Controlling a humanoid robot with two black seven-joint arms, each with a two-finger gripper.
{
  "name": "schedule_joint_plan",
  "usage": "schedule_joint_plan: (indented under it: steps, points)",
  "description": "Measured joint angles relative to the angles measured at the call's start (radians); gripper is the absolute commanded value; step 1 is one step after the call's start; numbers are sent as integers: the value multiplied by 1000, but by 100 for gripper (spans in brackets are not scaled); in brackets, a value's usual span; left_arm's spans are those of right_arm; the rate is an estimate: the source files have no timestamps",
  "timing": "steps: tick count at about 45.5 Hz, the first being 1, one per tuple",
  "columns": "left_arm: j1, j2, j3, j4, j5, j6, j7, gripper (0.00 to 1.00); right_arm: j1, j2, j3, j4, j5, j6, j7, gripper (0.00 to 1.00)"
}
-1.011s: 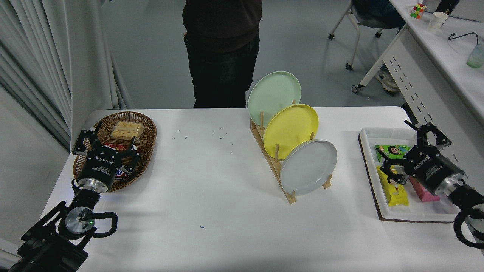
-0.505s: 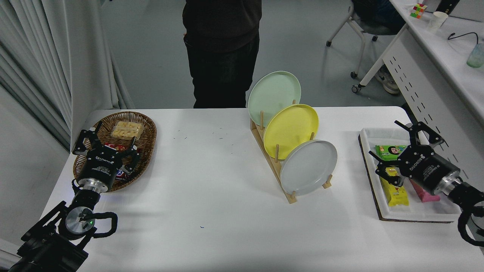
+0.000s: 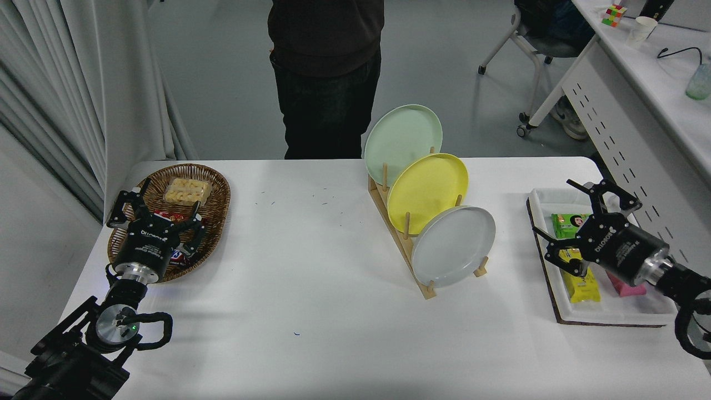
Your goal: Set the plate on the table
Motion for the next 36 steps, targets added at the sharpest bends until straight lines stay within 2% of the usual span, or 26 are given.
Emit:
schedule_joint_plan:
  steps: [21, 36]
  points:
    - [0, 0, 0, 0, 0, 0, 0, 98, 232, 24, -225, 114, 151, -147, -5, 100]
    - [0, 0, 0, 0, 0, 0, -1, 98, 285, 86, -275, 131, 177, -217, -40, 100]
